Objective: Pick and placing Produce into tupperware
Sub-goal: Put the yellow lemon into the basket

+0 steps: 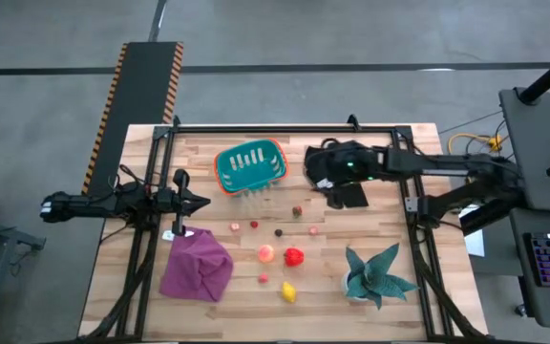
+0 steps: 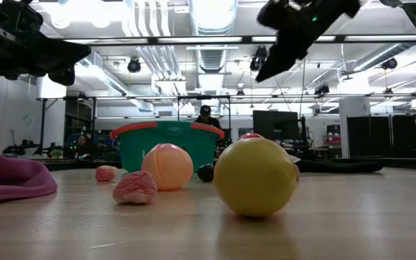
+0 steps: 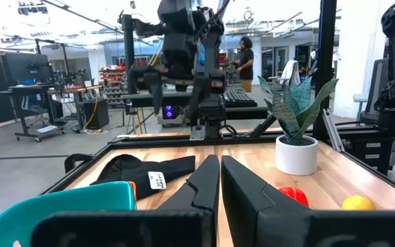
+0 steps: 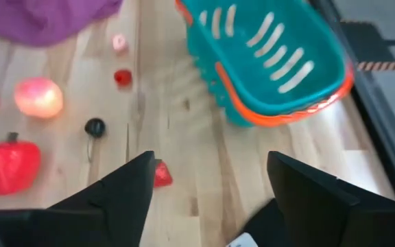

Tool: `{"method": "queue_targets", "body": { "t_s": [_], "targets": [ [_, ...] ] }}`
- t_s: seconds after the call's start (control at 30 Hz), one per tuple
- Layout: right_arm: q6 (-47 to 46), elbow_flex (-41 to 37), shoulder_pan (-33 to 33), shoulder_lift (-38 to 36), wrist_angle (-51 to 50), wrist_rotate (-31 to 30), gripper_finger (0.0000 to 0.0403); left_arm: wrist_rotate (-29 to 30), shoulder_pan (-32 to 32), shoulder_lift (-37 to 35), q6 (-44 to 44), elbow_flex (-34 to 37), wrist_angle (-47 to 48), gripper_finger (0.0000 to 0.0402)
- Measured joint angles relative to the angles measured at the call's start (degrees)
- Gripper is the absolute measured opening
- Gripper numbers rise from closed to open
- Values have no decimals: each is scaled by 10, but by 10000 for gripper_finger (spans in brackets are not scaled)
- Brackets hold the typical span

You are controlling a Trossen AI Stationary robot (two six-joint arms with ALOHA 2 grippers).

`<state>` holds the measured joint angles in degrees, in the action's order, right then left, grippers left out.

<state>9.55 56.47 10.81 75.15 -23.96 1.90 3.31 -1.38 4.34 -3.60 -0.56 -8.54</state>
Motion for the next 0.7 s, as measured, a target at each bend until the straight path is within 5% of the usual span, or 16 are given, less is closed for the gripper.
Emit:
{"method": "queue_targets", "body": {
  "t_s": [0.3,0.7],
  "targets": [
    [16,78,0,81,-71,27,309,0,0,0,2,0,0,2],
    [16,126,-48,50,-105,47,301,0,0,1,2,0,0,2]
  ]
}}
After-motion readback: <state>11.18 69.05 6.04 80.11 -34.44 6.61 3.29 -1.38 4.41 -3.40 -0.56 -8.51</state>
